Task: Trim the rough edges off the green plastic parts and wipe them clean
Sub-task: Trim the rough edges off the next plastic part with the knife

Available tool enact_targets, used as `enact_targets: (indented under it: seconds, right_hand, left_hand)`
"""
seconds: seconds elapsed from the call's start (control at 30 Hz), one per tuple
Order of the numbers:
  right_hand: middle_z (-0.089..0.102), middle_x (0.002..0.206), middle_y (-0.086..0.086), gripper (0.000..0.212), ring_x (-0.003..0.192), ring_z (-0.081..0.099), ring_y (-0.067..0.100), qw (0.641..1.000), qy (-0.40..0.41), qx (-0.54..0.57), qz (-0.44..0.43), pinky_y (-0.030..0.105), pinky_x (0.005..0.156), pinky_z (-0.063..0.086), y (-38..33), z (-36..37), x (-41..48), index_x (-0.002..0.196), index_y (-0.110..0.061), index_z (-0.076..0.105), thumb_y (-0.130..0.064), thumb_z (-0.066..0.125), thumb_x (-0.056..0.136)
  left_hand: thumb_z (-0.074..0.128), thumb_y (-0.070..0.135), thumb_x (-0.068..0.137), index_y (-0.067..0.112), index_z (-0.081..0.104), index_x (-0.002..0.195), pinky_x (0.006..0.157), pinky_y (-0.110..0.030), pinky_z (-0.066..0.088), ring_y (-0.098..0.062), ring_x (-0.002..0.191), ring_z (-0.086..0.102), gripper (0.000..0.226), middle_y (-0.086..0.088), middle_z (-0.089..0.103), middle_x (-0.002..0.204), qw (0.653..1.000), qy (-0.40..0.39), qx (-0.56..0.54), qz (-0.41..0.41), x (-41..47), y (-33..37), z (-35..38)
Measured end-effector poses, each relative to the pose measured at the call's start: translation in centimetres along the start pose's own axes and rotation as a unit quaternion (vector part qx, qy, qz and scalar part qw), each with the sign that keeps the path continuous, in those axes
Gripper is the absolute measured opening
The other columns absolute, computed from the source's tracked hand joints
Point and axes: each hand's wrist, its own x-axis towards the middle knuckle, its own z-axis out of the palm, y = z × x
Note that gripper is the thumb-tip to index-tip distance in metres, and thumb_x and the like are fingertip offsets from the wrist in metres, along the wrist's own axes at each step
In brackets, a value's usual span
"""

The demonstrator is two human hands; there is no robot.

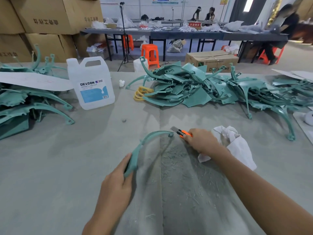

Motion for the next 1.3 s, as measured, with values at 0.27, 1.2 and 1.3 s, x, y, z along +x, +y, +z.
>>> enact_targets:
  seconds: [0.27,1.2,1.3]
  right_hand:
    - [0.069,0.098,0.008,0.045,0.056,0.063,0.019,0.870,0.005,0.490,0.052,0.030,0.045,0.047,-0.9,-0.1,-4.7,0.106,-0.017,0.058,-0.060,0.061,0.093]
    - [0.067,0.080,0.009,0.017,0.062,0.064,0.011,0.797,-0.158,0.583,-0.014,0.026,0.044,0.048,-2.6,0.3,-10.1,0.102,-0.009,0.074,-0.015,0.078,0.087]
    - [0.065,0.083,0.011,0.018,0.056,0.059,0.012,0.807,-0.152,0.570,-0.035,0.027,0.046,0.049,-2.2,0.3,-9.9,0.103,-0.008,0.072,-0.017,0.078,0.088]
  left_hand:
    - [0.079,0.005,0.081,0.021,0.060,0.108,0.075,-0.040,0.058,-0.022,0.089,0.071,0.037,0.002,0.073,0.097,0.964,0.061,-0.213,-0.148,1.2,-1.3,-4.5]
    - [0.048,0.036,0.104,0.045,0.063,0.130,0.089,-0.037,0.040,-0.022,0.105,0.055,0.031,0.007,0.062,0.103,0.984,-0.107,0.096,0.106,4.9,1.9,6.6]
    - [0.045,0.037,0.104,0.045,0.063,0.129,0.087,-0.036,0.038,-0.021,0.104,0.054,0.031,0.007,0.061,0.104,0.985,-0.101,0.100,0.103,4.9,1.8,6.7]
